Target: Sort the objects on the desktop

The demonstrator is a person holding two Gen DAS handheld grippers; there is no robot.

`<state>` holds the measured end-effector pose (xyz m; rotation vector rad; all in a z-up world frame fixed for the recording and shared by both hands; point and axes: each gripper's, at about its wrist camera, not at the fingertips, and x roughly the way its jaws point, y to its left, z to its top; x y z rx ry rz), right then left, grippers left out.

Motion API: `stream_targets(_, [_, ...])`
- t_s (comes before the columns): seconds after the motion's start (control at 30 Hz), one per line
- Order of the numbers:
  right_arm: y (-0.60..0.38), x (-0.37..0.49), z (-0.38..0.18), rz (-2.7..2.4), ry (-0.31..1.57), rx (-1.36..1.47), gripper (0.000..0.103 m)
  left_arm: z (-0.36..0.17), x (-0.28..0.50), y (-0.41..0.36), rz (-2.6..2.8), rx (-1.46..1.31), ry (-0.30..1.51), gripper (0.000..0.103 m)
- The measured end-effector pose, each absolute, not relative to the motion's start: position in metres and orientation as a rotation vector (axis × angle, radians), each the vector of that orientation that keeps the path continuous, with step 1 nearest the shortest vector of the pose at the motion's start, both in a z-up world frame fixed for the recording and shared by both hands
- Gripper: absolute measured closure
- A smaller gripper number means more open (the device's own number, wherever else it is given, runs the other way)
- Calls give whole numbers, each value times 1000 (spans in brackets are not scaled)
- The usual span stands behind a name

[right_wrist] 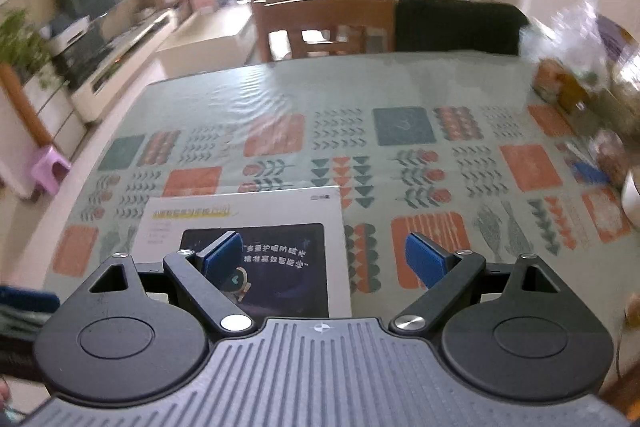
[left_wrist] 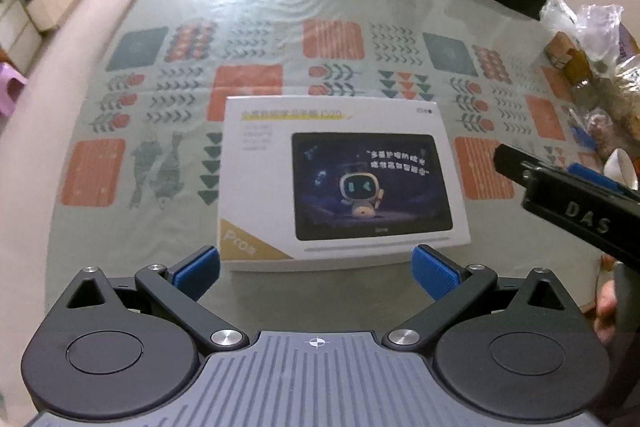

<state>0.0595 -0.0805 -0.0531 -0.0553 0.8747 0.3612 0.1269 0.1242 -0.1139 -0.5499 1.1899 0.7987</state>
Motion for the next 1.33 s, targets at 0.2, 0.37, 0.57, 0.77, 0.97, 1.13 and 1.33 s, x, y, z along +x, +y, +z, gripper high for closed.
stream_targets(0.2, [-89, 62, -39, 321, 982, -28, 0, -54, 154, 50, 833, -516, 1196, 0])
stream_targets(0.37, [-91, 56, -29, 339, 1032, -25, 0, -13, 178, -9, 851, -489, 1211, 0])
stream_targets(0.57, [-87, 48, -22, 361, 1020, -28, 0, -17, 198, -14, 857, -489, 1213, 0])
stream_targets(0.77, [-88, 40, -21, 357, 1022, -8, 0, -13, 211, -35, 858, -485, 1202, 0])
stream_targets(0.97, [-91, 24, -18, 337, 1011, 5, 0, -3, 210, -62, 843, -478, 1203, 0])
stream_targets(1.13, [-91, 6, -15, 327, 998, 11, 0, 9, 205, -83, 824, -473, 1200, 0])
stream_targets(1.33, [-90, -15, -9, 313, 983, 17, 0, 24, 192, -98, 807, -476, 1190, 0])
